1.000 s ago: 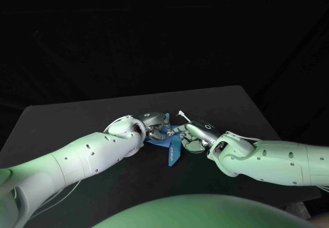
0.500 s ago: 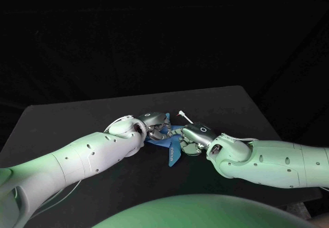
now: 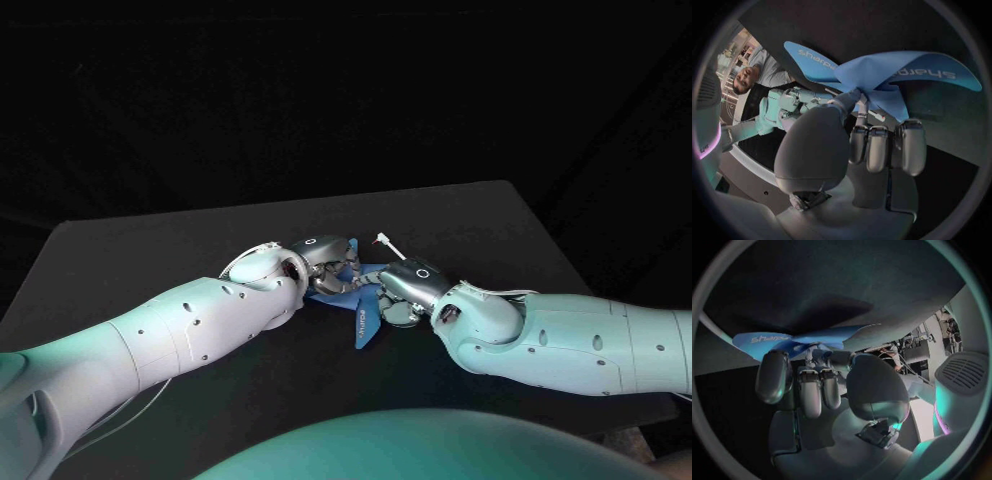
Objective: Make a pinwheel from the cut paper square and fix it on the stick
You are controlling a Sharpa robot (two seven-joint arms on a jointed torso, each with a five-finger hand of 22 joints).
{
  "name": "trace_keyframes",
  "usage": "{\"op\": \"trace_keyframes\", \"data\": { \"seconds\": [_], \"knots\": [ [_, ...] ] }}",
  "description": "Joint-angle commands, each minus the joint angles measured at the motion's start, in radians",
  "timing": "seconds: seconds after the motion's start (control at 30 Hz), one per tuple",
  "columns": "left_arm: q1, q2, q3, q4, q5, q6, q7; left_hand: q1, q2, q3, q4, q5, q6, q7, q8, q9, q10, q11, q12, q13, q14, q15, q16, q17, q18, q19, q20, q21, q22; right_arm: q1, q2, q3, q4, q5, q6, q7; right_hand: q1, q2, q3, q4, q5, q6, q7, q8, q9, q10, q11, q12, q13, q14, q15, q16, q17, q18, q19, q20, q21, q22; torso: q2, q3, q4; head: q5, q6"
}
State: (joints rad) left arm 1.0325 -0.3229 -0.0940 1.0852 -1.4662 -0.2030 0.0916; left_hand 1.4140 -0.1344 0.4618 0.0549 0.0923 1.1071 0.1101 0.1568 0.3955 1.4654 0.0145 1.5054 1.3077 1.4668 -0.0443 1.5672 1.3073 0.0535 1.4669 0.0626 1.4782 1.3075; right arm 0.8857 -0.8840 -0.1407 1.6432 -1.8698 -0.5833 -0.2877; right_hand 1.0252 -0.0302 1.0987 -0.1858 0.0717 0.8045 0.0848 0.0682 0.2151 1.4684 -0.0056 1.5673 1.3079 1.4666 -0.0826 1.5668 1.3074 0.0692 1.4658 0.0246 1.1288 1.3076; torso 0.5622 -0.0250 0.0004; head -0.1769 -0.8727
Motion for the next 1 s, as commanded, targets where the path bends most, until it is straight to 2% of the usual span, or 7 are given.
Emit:
{"op": "trace_keyframes", "data": {
  "seconds": [0.03, 0.43, 0.87, 1.0],
  "knots": [
    [-0.002, 0.001, -0.002, 0.001, 0.001, 0.028, -0.003, 0.000, 0.006, 0.002, -0.006, 0.003, 0.033, -0.028, 0.007, 0.056, 0.028, -0.004, -0.001, 0.140, 0.104, -0.002, 0.004, 0.263, -0.019, 0.030, 0.001, 0.006, 0.136, -0.003, 0.003, -0.002, -0.005, -0.032, 0.025, -0.027, -0.013, 0.000, 0.007, 0.001, -0.005, -0.003, 0.000, -0.004, -0.002, 0.102, -0.007, 0.003, 0.263, 0.104, -0.009, 0.004, 0.263, 0.013, -0.002, -0.008, 0.003, 0.157, 0.000, 0.0002, 0.0003, 0.001, 0.000],
    [-0.002, 0.001, -0.002, 0.001, 0.007, 0.036, -0.004, -0.003, 0.007, 0.004, -0.008, 0.003, 0.032, -0.028, 0.007, 0.057, 0.028, -0.004, -0.001, 0.141, 0.104, -0.003, 0.004, 0.263, -0.019, 0.031, 0.001, 0.006, 0.137, -0.003, 0.007, -0.002, -0.003, -0.042, -0.023, -0.027, -0.016, 0.005, 0.011, 0.001, -0.012, -0.001, 0.000, -0.002, -0.002, 0.102, -0.007, 0.003, 0.263, 0.104, -0.010, 0.004, 0.263, 0.012, -0.002, -0.009, 0.008, 0.158, -0.001, 0.0002, 0.0002, -0.001, 0.000],
    [-0.002, 0.000, -0.002, 0.001, 0.008, 0.041, -0.004, -0.003, 0.007, 0.004, -0.008, 0.003, 0.032, -0.028, 0.007, 0.057, 0.028, -0.004, -0.001, 0.141, 0.104, -0.003, 0.004, 0.263, -0.019, 0.031, 0.000, 0.006, 0.137, -0.003, 0.011, -0.002, -0.006, -0.052, -0.056, -0.039, -0.017, 0.007, 0.012, 0.001, -0.015, -0.006, 0.000, -0.003, -0.003, 0.102, -0.008, 0.003, 0.263, 0.104, -0.010, 0.004, 0.263, 0.011, -0.001, -0.009, 0.010, 0.158, 0.000, 0.0000, 0.0001, -0.001, 0.000],
    [-0.002, 0.001, -0.002, 0.001, 0.008, 0.042, -0.005, -0.005, 0.008, 0.006, -0.010, 0.003, 0.032, -0.028, 0.007, 0.058, 0.028, -0.004, -0.001, 0.141, 0.104, -0.003, 0.004, 0.263, -0.019, 0.030, 0.000, 0.006, 0.136, -0.003, 0.014, -0.002, -0.009, -0.053, -0.052, -0.039, -0.017, 0.008, 0.012, 0.001, -0.016, -0.007, -0.001, -0.003, -0.004, 0.102, -0.008, 0.003, 0.263, 0.104, -0.010, 0.004, 0.263, 0.012, -0.001, -0.009, 0.009, 0.158, -0.001, -0.0002, 0.0005, -0.001, 0.000]
  ]
}}
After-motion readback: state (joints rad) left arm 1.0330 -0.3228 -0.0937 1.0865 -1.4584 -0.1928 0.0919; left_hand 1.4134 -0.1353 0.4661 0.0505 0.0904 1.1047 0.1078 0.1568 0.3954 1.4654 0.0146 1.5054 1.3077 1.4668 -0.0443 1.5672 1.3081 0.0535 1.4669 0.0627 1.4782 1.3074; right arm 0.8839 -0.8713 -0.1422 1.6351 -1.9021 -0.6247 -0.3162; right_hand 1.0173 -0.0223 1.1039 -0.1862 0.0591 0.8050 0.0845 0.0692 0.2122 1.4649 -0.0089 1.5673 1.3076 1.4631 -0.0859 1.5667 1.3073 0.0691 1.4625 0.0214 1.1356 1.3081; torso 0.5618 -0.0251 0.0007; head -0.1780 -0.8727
